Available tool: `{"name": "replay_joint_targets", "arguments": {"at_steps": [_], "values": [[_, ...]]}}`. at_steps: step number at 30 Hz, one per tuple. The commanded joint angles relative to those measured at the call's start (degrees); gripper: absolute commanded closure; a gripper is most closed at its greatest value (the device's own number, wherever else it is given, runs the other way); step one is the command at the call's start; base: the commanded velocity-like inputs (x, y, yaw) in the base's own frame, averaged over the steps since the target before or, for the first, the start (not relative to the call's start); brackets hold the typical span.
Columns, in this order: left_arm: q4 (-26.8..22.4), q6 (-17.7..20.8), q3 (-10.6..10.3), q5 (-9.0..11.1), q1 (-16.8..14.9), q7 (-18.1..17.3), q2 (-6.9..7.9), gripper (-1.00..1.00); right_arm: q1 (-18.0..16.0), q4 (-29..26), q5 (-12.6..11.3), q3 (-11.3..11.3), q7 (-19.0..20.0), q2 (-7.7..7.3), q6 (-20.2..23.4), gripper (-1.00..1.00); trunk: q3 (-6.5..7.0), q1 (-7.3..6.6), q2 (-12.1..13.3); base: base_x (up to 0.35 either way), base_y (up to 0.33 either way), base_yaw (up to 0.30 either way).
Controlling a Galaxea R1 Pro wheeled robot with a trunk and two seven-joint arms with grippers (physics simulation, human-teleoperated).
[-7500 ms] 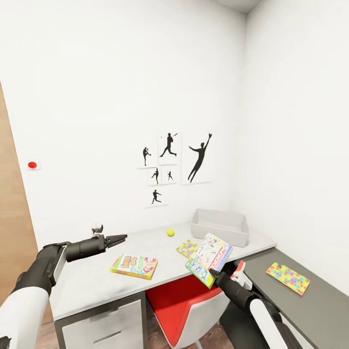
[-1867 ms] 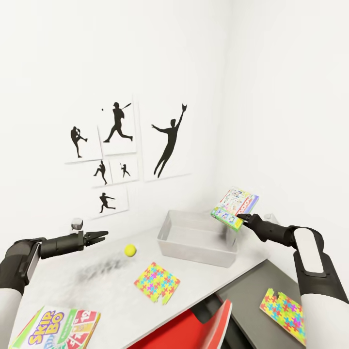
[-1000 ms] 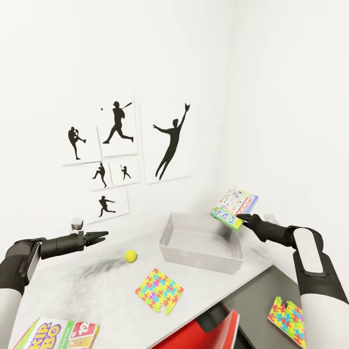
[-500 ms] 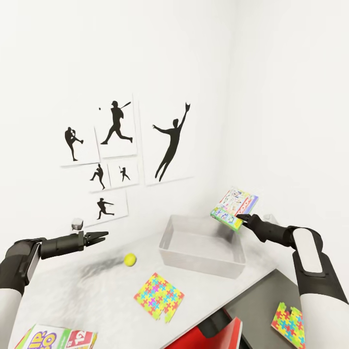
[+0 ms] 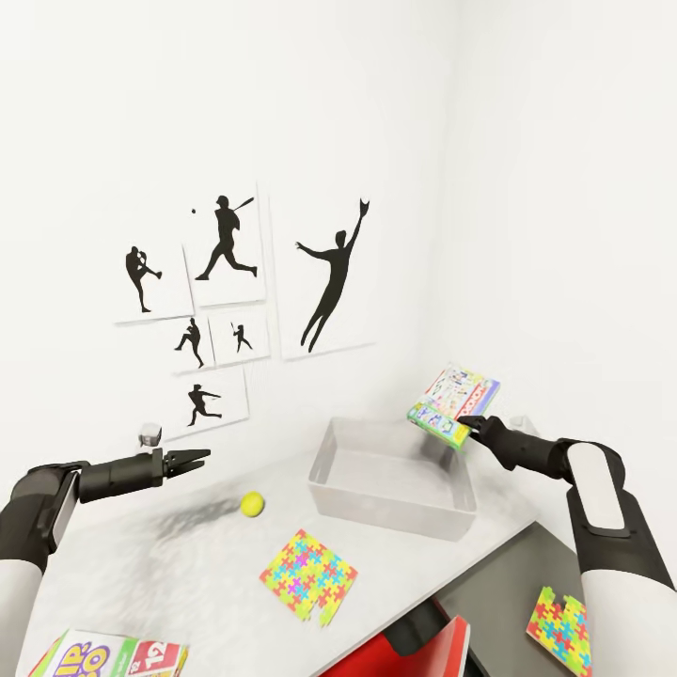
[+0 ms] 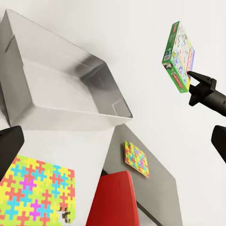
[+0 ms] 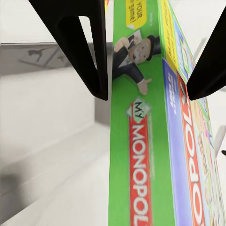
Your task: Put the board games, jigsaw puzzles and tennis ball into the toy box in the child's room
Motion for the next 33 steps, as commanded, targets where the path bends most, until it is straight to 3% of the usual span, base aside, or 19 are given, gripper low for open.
{"name": "replay_joint_targets", "arguments": {"at_steps": [1,9,10,12,17,19,21,26,29,33], "values": [[0.0,0.6,0.1,-0.4,0.0,-0.4,-0.02,-1.00,0.0,0.0,-0.6,0.0,-0.6,0.02,0.2,1.00,-0.03,0.02,0.0,0.000,0.000,0.000],[0.0,0.6,0.0,-0.4,0.0,-0.5,-0.02,-1.00,0.0,0.0,-0.7,0.1,-1.4,0.27,0.4,1.00,-0.03,0.02,0.0,0.000,0.000,0.000],[0.0,0.6,0.0,-0.4,0.0,-0.5,-0.02,-1.00,-0.1,0.1,-0.7,0.5,-1.6,0.29,0.4,1.00,-0.03,0.02,0.0,0.000,0.000,0.000],[0.0,0.6,0.0,-0.4,0.0,-0.5,-0.09,-1.00,-1.2,2.2,-0.8,3.5,-2.2,0.31,0.4,1.00,-0.03,0.02,0.0,0.000,0.000,0.000],[0.0,0.7,0.0,-0.3,0.0,-0.5,-0.13,-1.00,-9.5,13.2,-0.9,5.8,-8.5,0.81,0.5,1.00,-0.03,0.02,0.0,0.000,0.000,0.000],[0.0,0.7,0.0,-0.3,0.0,-0.5,-0.12,-1.00,-14.1,20.8,-0.9,6.0,-11.2,1.82,0.7,1.00,-0.03,0.02,0.0,0.000,0.000,0.000],[0.0,0.7,0.0,-0.3,0.0,-0.5,-0.13,-1.00,-18.6,27.8,-0.8,6.1,-12.4,2.72,0.7,1.00,-0.03,0.02,0.0,0.000,0.000,0.000],[0.0,0.6,0.0,-0.3,0.0,-0.5,-0.31,-1.00,-26.1,40.6,-0.5,6.2,-14.6,3.57,0.6,1.00,-0.03,0.02,0.0,0.000,0.000,0.000],[0.0,0.7,0.0,-0.3,0.0,-0.5,-0.36,-1.00,-29.2,46.0,-0.3,6.2,-17.5,3.68,0.8,1.00,-0.03,0.02,0.0,0.000,0.000,0.000],[0.0,0.7,0.0,-0.4,0.0,-0.5,-0.37,-1.00,-30.3,47.7,-0.2,6.2,-21.0,3.41,1.1,1.00,-0.03,0.02,0.0,0.000,0.000,0.000]]}}
